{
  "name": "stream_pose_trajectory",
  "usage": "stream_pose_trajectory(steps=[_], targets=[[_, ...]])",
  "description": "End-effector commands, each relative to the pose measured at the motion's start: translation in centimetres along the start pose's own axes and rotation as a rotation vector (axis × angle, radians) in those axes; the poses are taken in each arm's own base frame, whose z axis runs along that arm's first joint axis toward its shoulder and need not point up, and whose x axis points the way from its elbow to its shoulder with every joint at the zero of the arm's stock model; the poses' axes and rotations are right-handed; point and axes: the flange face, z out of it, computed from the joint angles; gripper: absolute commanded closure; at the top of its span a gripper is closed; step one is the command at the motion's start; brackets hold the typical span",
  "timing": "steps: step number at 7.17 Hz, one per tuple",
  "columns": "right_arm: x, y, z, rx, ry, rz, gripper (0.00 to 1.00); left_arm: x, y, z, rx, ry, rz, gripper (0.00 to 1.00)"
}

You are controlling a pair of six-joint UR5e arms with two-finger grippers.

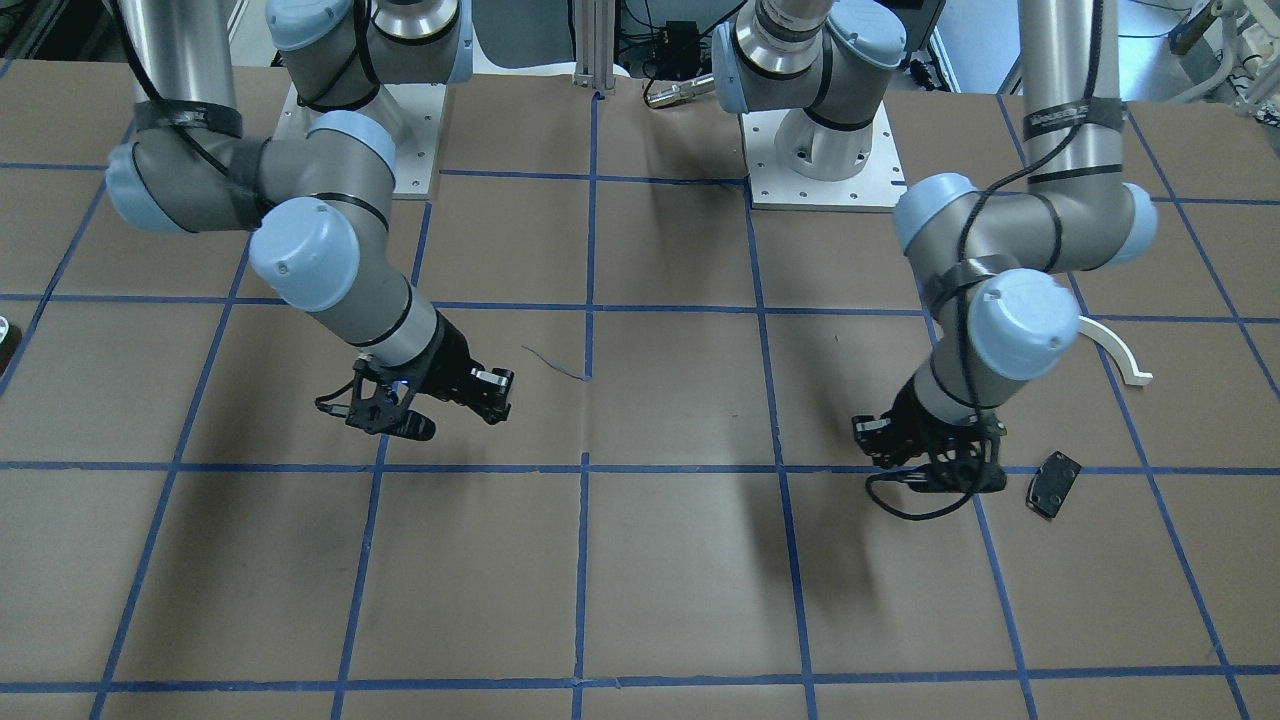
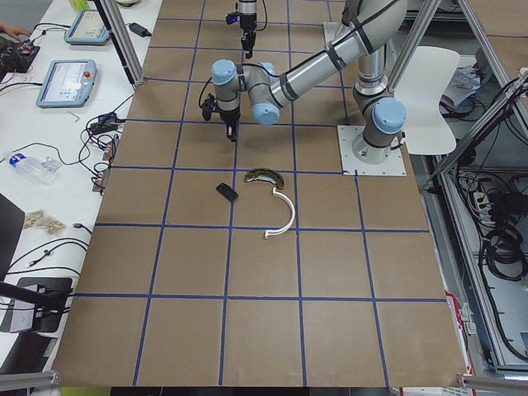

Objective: Place bearing gear from tray to pile

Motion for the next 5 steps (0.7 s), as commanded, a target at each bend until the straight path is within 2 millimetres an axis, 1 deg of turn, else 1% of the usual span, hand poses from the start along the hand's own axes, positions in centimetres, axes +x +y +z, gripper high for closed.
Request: stream_pose_trajectory(steps=[1,2,3,4,5], targets=[[-1.9,0.1,1.6,-0.009,-0.015,-0.005,0.36,-9.5,1.2,-0.1,0.031,-0.035,0.069,0.97],[-2.0,-0.1,1.0,0.006,-0.006,-0.012,0.0,-12.9,1.4,1.6,0.051,-0.049,0.087,0.97],[-2.5,-0.6,-0.1,0.025,-0.009,-0.022,0.0,-15.2,1.6,1.5,0.072,-0.068,0.078,0.95],[-1.9,-2.4,-1.6,0.071,0.057,-0.079,0.0,-15.3,1.8,2.5,0.058,-0.056,0.077,0.94],[-1.3,-4.3,-4.8,0.076,0.255,-0.175,0.0,-15.4,1.6,2.5,0.061,-0.059,0.095,0.94]])
